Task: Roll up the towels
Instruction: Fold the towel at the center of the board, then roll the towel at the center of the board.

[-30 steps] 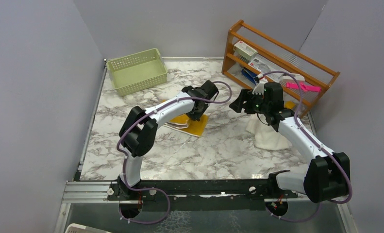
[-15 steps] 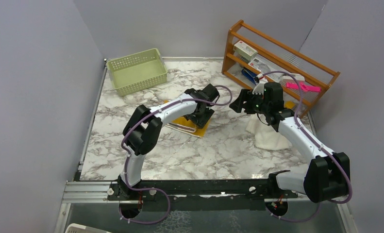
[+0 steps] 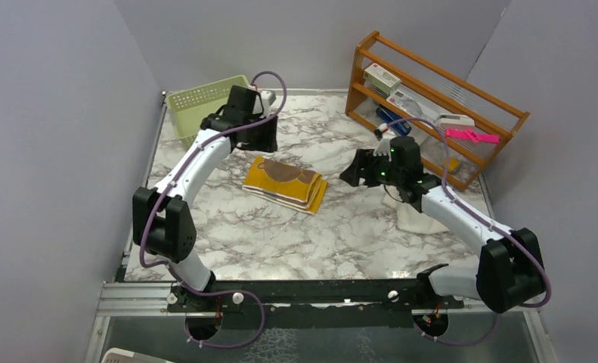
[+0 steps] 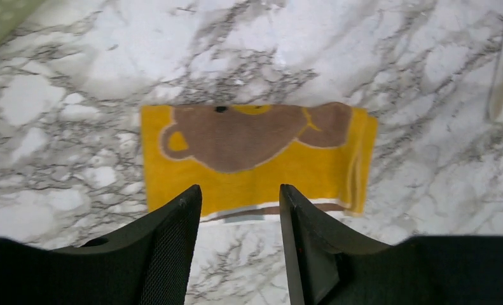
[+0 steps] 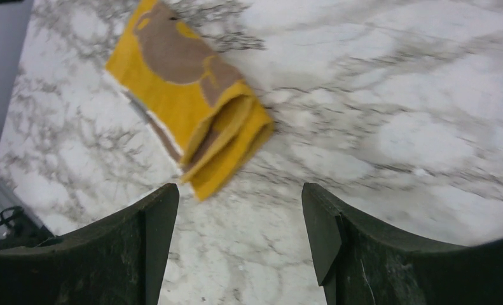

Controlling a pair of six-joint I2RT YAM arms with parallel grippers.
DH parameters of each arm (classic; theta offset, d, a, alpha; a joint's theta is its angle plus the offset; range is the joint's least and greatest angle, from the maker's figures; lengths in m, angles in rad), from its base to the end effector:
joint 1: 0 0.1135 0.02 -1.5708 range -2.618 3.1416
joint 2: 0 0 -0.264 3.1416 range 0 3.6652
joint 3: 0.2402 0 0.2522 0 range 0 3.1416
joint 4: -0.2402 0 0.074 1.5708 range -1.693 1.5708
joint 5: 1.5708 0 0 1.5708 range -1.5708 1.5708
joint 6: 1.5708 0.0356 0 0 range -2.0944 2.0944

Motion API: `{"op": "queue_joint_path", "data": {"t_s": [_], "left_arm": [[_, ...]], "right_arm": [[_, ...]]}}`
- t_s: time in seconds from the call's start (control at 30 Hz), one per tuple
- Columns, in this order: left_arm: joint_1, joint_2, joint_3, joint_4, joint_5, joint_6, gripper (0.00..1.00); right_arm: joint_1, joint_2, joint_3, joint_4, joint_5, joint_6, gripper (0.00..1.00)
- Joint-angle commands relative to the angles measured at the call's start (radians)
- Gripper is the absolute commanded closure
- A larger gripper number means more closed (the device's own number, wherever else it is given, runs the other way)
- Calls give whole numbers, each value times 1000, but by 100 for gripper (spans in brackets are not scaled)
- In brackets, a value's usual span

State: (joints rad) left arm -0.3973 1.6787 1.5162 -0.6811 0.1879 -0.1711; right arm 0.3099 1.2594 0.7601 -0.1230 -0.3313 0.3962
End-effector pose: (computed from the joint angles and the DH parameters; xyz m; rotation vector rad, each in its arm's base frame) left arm 0.3407 -0.1502 0.3141 0.3640 2.4258 -0.4833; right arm 0.2540 0.0935 0.2374 -0.0958 2.2554 0.7520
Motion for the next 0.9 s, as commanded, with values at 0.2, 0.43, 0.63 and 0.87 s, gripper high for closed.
{"op": "queue_joint_path", "data": {"t_s": [0.2,0.43,0.63,0.87], "left_arm": [[151,-8,-260,319,154,-111,72],[152,50,-400,509,190,-194,76],[153,80,-538,592,129,-219,85],[149,-19,-703,654,43,-349,100]], "right_arm": [[344,313,247,152,107,117,45],[365,563,422,198,51,151,52],[365,669,385,177,-7,157,53],[364,513,147,159,89,119,52]]}}
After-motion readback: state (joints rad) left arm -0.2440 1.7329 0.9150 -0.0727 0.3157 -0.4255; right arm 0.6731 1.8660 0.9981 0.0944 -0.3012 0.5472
